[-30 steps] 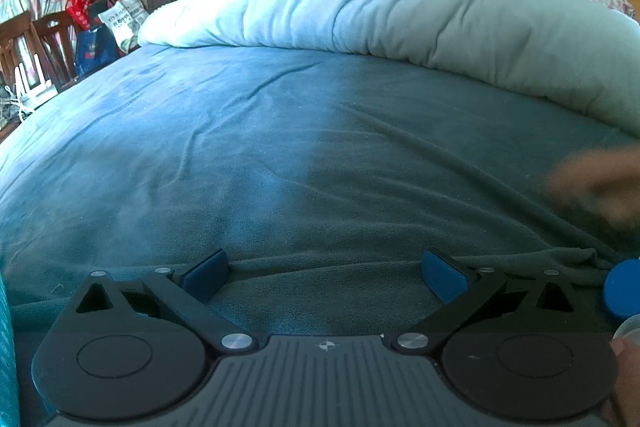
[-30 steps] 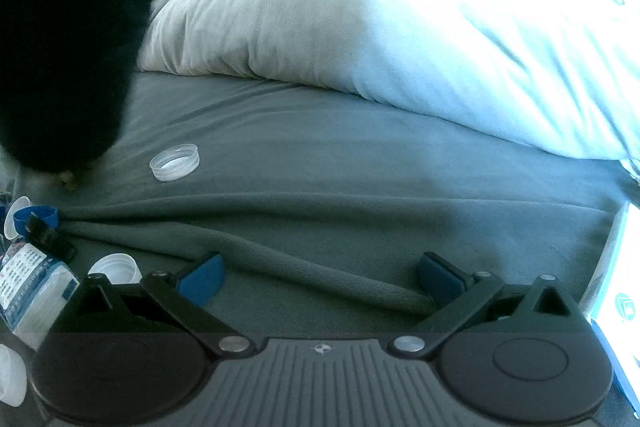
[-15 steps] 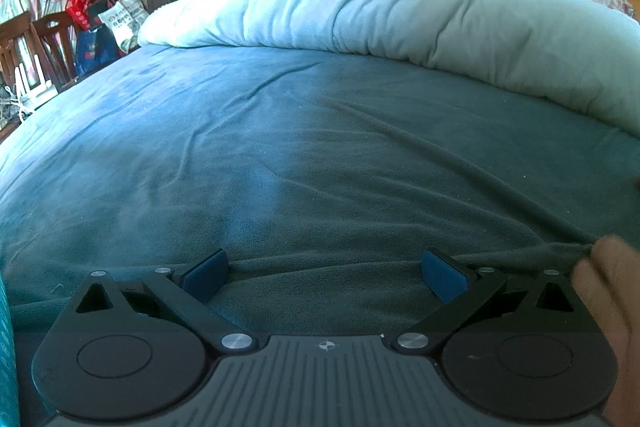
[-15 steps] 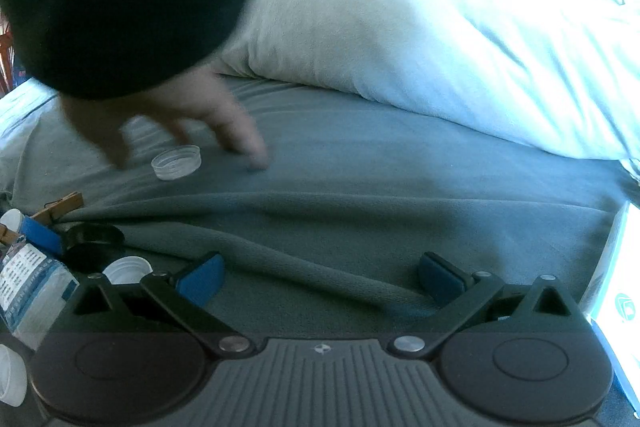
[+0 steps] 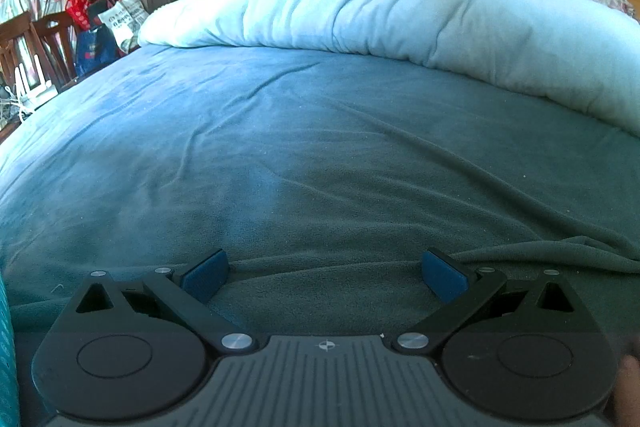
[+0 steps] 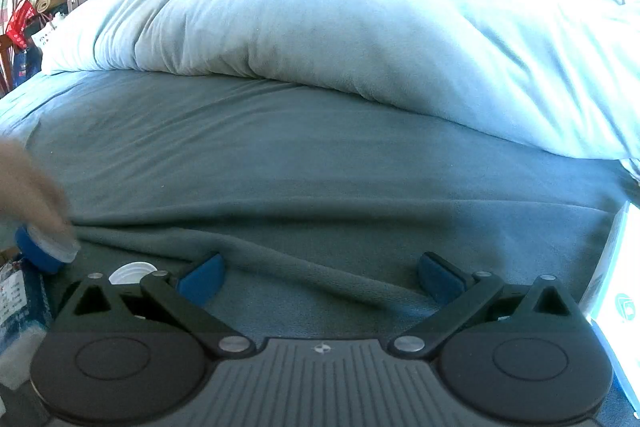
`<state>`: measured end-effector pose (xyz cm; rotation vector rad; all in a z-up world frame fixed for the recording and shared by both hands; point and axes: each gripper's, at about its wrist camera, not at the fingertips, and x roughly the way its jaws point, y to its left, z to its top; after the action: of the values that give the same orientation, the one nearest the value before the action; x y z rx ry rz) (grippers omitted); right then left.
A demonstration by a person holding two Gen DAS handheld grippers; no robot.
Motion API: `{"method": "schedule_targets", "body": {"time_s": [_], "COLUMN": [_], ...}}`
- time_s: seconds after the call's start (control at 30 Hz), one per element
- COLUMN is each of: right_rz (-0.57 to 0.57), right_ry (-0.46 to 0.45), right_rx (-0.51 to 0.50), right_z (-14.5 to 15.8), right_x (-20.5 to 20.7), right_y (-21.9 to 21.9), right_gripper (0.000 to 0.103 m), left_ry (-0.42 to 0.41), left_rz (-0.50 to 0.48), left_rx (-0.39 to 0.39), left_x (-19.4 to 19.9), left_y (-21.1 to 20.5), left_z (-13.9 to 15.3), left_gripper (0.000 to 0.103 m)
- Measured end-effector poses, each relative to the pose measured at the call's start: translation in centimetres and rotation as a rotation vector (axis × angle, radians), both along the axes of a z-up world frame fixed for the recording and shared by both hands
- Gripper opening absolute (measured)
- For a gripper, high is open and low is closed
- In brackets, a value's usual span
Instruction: Organize objects
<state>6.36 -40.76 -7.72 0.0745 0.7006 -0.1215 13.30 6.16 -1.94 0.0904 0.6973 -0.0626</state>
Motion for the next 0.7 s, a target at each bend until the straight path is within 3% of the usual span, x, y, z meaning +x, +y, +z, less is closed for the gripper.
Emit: {"method": "schedule_targets", "body": {"time_s": [0.7], "right_rz": [0.006], "right_ry": [0.000], "right_rx": [-0.004], "right_z": [0.00], "right_x": [0.02], "right_y": [-0.04], "right_gripper": [0.103], "left_ry": [-0.002], "left_rz": [0.001], "left_rx": [0.000], "left_x": [-0.14], "left_y": [0.07], "left_z": [-0.08], "left_gripper": [0.103]}}
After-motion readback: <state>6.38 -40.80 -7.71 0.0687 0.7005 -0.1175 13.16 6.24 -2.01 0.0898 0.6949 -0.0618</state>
